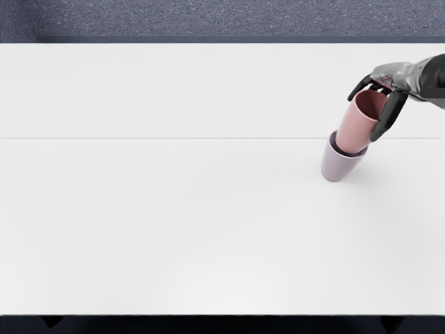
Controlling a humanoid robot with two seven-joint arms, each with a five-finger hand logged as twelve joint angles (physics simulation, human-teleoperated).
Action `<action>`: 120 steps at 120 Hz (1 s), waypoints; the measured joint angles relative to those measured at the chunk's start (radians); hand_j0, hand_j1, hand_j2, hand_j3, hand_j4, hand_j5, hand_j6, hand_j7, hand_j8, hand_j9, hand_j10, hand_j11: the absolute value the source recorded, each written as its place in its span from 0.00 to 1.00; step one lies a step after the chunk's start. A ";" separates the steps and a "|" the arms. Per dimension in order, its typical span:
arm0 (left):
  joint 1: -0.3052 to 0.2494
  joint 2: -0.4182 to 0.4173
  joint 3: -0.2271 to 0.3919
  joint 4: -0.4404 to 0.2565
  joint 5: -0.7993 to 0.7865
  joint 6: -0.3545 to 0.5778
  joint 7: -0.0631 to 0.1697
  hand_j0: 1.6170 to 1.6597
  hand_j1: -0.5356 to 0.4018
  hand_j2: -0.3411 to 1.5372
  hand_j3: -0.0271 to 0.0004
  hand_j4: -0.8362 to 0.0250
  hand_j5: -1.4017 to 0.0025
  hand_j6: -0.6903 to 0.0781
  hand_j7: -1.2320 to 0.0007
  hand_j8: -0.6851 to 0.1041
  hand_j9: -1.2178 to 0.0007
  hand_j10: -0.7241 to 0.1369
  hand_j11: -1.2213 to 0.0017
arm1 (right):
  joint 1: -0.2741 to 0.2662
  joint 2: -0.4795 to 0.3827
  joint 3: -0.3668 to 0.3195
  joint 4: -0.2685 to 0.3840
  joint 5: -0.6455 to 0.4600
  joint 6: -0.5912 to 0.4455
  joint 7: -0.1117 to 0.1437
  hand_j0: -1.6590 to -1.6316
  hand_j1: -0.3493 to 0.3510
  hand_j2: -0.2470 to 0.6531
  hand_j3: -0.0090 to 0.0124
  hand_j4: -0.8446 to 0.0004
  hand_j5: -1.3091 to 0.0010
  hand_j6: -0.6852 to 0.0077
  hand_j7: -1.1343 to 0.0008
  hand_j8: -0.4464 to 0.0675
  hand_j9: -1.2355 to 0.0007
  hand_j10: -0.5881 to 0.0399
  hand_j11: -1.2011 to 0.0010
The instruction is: Pick up cup and place in cup with right hand
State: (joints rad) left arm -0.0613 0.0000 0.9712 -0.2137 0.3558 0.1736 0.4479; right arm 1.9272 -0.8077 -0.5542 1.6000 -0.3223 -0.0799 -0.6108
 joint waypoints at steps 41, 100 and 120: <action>0.001 0.000 0.000 -0.001 0.000 0.000 0.000 0.96 0.94 0.18 0.99 0.97 1.00 0.90 1.00 0.87 1.00 0.84 1.00 | -0.007 0.007 0.004 -0.010 -0.001 0.004 0.000 0.05 0.31 0.23 0.42 0.77 0.81 0.72 0.78 0.50 0.80 0.63 0.79; 0.013 0.000 -0.061 0.002 0.000 0.001 0.000 0.96 0.94 0.18 0.99 0.97 1.00 0.90 1.00 0.87 1.00 0.84 1.00 | 0.005 -0.040 0.118 -0.003 0.096 0.114 0.000 0.04 0.09 0.26 0.42 0.93 0.95 0.91 0.94 0.76 0.94 0.85 0.94; 0.026 0.000 -0.170 0.006 0.000 0.002 0.000 0.96 0.94 0.18 0.99 0.97 1.00 0.90 1.00 0.87 1.00 0.84 1.00 | -0.076 -0.045 0.274 -0.007 0.140 0.200 0.000 0.04 0.07 0.27 0.42 0.94 0.96 0.92 0.95 0.78 0.95 0.86 0.95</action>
State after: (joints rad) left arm -0.0354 0.0000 0.8016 -0.2081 0.3558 0.1754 0.4479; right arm 1.8513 -0.8528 -0.2801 1.5931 -0.1824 0.1196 -0.6109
